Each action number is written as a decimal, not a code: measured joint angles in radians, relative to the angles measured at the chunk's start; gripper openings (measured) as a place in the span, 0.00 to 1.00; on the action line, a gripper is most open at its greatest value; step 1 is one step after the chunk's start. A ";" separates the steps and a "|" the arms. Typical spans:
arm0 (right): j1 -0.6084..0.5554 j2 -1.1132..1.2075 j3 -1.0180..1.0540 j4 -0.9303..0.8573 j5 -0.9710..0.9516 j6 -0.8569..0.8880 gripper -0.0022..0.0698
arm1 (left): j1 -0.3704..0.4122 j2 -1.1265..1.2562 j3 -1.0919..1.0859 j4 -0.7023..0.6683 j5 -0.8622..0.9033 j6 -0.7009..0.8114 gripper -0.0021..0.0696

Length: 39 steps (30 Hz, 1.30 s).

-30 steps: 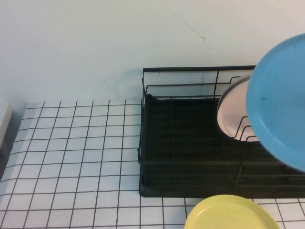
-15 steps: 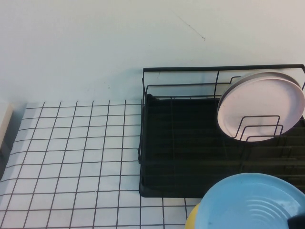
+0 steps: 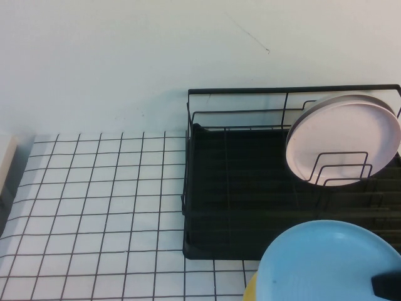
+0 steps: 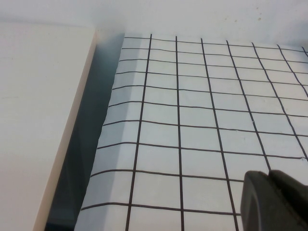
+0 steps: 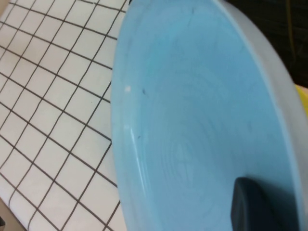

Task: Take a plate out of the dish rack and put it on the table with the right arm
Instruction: Place the plate from the table

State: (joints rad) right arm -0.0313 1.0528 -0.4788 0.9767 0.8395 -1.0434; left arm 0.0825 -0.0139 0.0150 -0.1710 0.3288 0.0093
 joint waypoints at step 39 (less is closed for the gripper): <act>0.000 0.299 -0.406 -0.365 0.307 0.008 0.50 | 0.000 0.000 0.000 0.000 0.000 0.000 0.02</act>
State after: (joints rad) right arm -0.0313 1.3518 -0.8846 0.6117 1.1465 -1.0357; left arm 0.0825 -0.0139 0.0150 -0.1710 0.3288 0.0093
